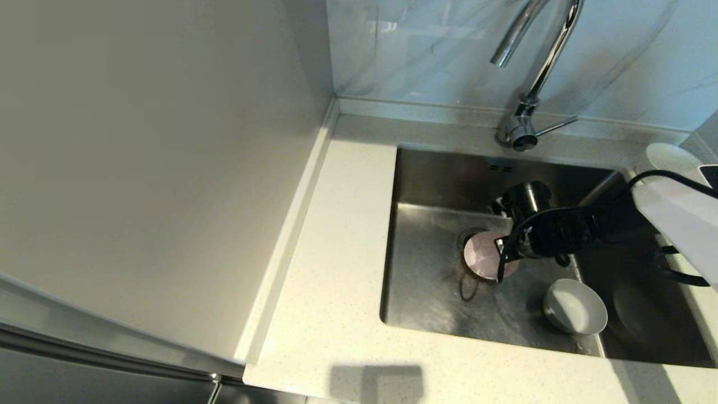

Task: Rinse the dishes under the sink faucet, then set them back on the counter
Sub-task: Put a bowl back to the table from the sink

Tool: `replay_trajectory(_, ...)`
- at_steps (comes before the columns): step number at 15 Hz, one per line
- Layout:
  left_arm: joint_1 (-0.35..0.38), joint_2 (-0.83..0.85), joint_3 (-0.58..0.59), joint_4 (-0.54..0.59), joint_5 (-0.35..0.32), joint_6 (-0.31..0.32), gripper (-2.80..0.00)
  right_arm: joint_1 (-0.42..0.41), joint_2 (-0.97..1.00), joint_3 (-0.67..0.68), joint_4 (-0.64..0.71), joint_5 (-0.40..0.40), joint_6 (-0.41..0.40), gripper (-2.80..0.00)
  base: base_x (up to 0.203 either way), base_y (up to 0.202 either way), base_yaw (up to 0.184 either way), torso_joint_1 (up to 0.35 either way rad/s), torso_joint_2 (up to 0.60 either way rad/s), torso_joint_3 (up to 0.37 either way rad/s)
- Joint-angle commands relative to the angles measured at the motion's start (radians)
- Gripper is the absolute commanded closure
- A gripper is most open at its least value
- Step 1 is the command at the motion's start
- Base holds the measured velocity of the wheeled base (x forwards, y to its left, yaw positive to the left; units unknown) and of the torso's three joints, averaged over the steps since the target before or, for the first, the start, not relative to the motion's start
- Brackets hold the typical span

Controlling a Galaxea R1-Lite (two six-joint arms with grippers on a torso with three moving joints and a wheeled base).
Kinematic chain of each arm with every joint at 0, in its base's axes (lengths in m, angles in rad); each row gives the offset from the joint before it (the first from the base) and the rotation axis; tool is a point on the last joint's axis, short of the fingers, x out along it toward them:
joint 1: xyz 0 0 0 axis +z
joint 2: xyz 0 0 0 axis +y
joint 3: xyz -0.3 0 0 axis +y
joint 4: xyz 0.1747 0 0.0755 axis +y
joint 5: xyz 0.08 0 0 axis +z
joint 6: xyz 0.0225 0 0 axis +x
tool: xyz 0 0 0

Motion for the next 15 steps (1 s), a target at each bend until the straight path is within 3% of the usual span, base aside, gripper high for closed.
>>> replay_trajectory(1,0.0,-0.003,0.0,0.0,0.001,0.0,0.0,-0.007,-0.042,-0.046,0.002,-0.005,-0.007,0.0,0.0,0.0,0.0,0.0,0.0,0.0)
replay_trajectory(13,0.0,-0.003,0.0,0.0,0.001,-0.001,0.0,-0.041,-0.142,-0.009,0.036,-0.05,-0.085,0.0,0.0,0.0,0.0,0.0,0.0,0.0)
replay_trajectory(14,0.0,-0.003,0.0,0.0,0.001,0.001,0.0,-0.04,-0.136,0.004,0.033,-0.05,-0.089,-0.71,0.0,0.0,0.0,0.0,0.0,0.0)
replay_trajectory(15,0.0,-0.003,0.0,0.0,0.001,0.0,0.0,-0.036,-0.13,0.007,0.033,-0.048,-0.089,-2.8,0.0,0.0,0.0,0.0,0.0,0.0)
